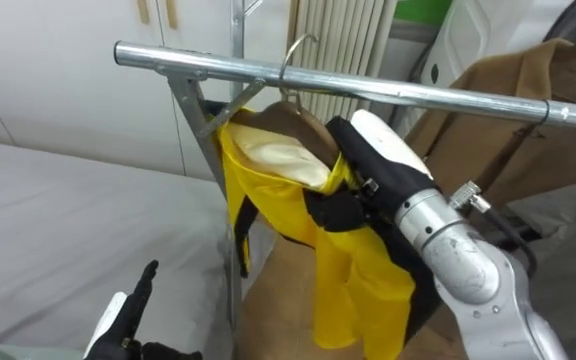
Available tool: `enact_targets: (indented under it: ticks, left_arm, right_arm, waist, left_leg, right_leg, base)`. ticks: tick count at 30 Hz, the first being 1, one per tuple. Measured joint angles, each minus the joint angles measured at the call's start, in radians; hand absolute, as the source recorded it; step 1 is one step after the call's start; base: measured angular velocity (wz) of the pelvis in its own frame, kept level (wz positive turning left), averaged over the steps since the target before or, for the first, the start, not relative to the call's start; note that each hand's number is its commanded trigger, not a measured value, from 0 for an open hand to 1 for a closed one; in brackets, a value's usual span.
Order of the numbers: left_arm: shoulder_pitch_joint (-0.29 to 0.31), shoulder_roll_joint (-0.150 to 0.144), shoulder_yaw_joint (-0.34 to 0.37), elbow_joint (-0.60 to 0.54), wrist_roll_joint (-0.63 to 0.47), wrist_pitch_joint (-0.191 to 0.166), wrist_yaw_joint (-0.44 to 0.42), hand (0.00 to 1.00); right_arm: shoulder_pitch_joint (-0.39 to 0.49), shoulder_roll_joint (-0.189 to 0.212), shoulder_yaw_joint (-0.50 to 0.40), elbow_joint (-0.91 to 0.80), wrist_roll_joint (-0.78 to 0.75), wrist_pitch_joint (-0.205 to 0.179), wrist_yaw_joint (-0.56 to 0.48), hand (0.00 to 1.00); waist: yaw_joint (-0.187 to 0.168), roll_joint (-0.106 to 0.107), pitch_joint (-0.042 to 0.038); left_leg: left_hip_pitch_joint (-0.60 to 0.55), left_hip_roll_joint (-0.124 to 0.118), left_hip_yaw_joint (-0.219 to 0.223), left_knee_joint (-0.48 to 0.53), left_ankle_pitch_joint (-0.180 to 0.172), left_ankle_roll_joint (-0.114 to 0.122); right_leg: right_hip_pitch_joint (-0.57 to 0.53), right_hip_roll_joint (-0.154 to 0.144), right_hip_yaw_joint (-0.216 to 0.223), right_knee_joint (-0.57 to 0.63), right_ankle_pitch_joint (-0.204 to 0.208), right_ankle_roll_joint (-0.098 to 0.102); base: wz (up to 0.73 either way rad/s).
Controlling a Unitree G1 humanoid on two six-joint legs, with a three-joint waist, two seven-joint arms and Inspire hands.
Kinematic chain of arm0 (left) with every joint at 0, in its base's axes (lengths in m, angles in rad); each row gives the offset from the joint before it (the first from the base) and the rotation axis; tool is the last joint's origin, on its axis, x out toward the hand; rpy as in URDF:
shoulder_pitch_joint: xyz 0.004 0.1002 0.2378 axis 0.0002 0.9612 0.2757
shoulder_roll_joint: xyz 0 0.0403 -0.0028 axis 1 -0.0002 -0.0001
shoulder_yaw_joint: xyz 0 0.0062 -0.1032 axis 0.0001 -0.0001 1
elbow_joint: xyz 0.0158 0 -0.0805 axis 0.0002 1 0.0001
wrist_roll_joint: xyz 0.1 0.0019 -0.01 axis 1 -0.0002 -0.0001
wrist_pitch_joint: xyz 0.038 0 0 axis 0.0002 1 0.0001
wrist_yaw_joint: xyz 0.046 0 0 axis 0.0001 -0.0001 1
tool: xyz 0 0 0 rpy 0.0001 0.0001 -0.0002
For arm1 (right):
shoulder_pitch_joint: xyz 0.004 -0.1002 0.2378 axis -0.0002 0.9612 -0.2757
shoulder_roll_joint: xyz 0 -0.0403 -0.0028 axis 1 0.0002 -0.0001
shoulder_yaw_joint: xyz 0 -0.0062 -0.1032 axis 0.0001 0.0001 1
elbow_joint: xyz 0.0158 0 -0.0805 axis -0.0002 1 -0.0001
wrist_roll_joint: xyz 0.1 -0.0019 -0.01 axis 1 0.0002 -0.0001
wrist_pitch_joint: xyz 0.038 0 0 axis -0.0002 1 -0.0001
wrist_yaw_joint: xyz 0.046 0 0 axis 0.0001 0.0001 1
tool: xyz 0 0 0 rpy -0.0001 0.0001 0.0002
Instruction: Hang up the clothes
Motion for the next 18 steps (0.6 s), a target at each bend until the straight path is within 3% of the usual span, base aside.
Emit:
enact_targets:
  ticks: [9, 11, 18]
  left_arm:
    - [0.004, -0.004, -0.023, 0.002, 0.007, 0.015, -0.019, 0.00]
    - [0.005, -0.004, -0.029, 0.002, 0.008, 0.021, -0.021, 0.00]
    - [0.010, -0.004, -0.026, 0.003, 0.009, 0.041, -0.044, 0.00]
  right_arm:
    - [-0.015, 0.006, 0.000, 0.131, 0.255, 0.010, 0.022, 1.00]
    - [-0.016, 0.008, 0.000, 0.153, 0.289, 0.020, 0.022, 1.00]
    - [-0.069, 0.020, 0.000, 0.243, 0.347, 0.021, 0.021, 1.00]
  waist:
    - [0.025, 0.000, 0.0001]
    - [0.025, 0.000, 0.0001]
    - [0.026, 0.003, 0.0009]
  left_leg:
    - [-0.002, 0.001, -0.003, -0.002, 0.007, -0.011]
    - [-0.004, 0.000, -0.029, -0.002, 0.007, -0.011]
    - [-0.004, 0.000, -0.049, -0.001, 0.008, -0.013]
  right_leg:
    - [0.001, -0.004, -0.023, -0.001, -0.009, -0.011]
    - [0.009, -0.005, -0.030, -0.001, -0.011, -0.014]
    - [0.013, -0.003, -0.039, -0.002, -0.015, -0.021]
  base:
    - [0.05]
    - [0.11]
    - [0.04]
